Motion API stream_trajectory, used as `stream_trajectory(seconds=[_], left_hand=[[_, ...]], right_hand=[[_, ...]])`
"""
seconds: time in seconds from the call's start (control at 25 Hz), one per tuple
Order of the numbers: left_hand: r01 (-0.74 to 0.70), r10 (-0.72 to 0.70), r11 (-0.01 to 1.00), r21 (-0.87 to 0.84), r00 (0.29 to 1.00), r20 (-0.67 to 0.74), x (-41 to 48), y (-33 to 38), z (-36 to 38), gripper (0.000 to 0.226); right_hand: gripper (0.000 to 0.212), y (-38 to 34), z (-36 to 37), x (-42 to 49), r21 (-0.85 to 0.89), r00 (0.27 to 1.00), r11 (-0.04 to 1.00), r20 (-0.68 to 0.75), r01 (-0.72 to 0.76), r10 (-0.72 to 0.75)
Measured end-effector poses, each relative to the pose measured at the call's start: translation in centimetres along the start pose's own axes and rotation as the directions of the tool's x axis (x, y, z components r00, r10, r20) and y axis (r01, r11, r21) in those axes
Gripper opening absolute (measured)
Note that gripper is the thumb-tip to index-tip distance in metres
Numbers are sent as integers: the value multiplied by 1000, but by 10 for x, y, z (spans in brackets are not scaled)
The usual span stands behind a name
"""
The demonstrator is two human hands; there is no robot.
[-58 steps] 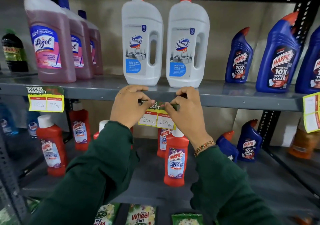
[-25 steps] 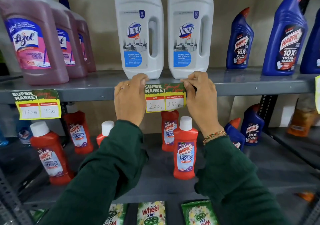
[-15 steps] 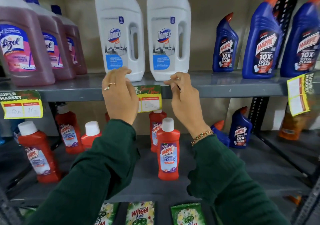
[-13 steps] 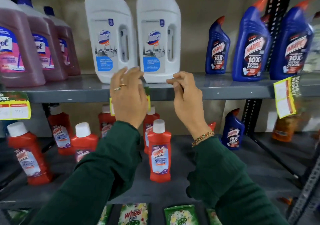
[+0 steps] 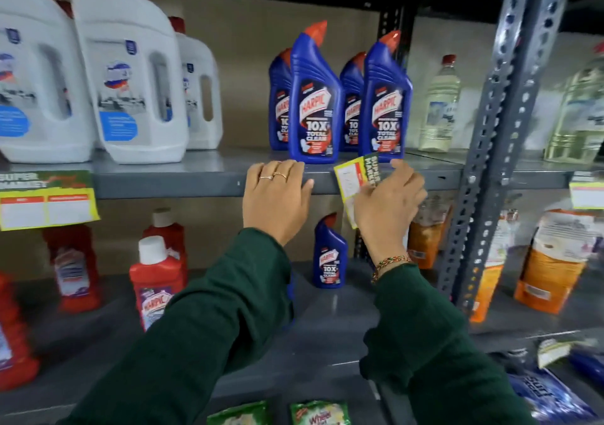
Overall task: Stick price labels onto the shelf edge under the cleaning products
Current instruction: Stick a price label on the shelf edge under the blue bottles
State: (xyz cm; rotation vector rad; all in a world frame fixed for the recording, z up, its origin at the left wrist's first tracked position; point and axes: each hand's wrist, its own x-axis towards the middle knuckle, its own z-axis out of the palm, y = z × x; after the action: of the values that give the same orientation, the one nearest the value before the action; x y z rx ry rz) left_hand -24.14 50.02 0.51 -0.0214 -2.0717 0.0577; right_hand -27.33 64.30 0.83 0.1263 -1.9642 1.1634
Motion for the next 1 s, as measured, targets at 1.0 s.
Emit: stream_trajectory(seconds=[1.0], left_hand=[[157, -140, 954, -254, 987, 82, 6, 40, 0, 22]], right_hand=[[8, 56, -18, 28, 369, 932, 907, 209, 204, -295]])
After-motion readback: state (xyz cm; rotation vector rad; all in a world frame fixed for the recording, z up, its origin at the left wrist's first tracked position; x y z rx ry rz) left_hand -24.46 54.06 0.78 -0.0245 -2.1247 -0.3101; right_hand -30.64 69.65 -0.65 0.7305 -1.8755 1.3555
